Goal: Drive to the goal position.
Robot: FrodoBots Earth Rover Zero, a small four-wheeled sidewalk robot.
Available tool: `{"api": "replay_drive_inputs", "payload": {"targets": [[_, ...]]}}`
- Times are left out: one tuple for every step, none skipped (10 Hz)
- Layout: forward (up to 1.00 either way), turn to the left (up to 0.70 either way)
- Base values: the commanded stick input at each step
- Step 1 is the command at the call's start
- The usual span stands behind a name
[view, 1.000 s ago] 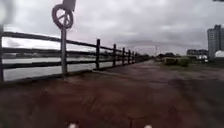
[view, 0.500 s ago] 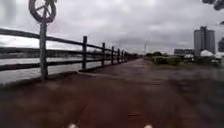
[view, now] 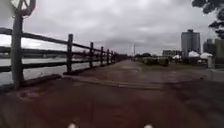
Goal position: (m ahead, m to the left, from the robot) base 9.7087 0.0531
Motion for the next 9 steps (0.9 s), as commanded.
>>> {"api": "replay_drive_inputs", "payload": {"targets": [[0.85,0.01],[0.85,0.01],[0.85,0.01],[0.85,0.01],[0.85,0.01],[0.85,0.01],[0.85,0.01],[0.85,-0.15],[0.85,-0.29]]}}
